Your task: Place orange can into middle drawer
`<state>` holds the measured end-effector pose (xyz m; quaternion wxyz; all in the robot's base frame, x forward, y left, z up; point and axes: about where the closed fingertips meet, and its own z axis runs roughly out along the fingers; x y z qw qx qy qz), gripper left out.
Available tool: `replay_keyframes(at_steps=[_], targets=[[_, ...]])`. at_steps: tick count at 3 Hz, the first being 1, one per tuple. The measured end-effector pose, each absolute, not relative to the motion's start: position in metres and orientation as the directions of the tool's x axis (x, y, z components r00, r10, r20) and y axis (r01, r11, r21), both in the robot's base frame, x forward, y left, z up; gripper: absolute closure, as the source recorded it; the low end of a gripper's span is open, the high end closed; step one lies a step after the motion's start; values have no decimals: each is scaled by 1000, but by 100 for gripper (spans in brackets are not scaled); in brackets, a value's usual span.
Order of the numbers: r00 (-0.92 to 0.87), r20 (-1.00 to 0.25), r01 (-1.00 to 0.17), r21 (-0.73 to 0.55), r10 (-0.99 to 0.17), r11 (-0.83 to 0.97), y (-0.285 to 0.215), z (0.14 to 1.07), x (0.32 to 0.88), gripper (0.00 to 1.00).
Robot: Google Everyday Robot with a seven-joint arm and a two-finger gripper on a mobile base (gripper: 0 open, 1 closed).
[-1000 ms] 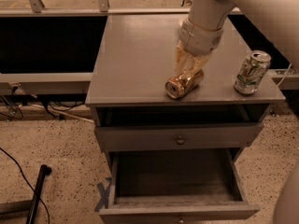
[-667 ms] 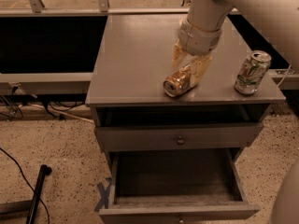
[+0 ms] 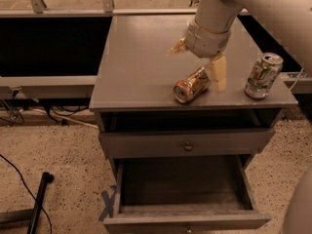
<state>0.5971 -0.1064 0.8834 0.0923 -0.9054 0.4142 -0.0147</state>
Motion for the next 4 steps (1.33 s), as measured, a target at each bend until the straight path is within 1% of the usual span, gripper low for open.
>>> replay_keyframes(at_steps=[1, 2, 3, 4], targets=[[657, -42, -747, -173, -753, -642, -105, 877, 605, 0], [660, -61, -748, -148, -749, -647, -106, 859, 617, 0], [657, -90, -753, -126, -748, -646, -110, 841, 627, 15], [659, -124, -752, -140, -742, -644, -109, 834, 631, 38]])
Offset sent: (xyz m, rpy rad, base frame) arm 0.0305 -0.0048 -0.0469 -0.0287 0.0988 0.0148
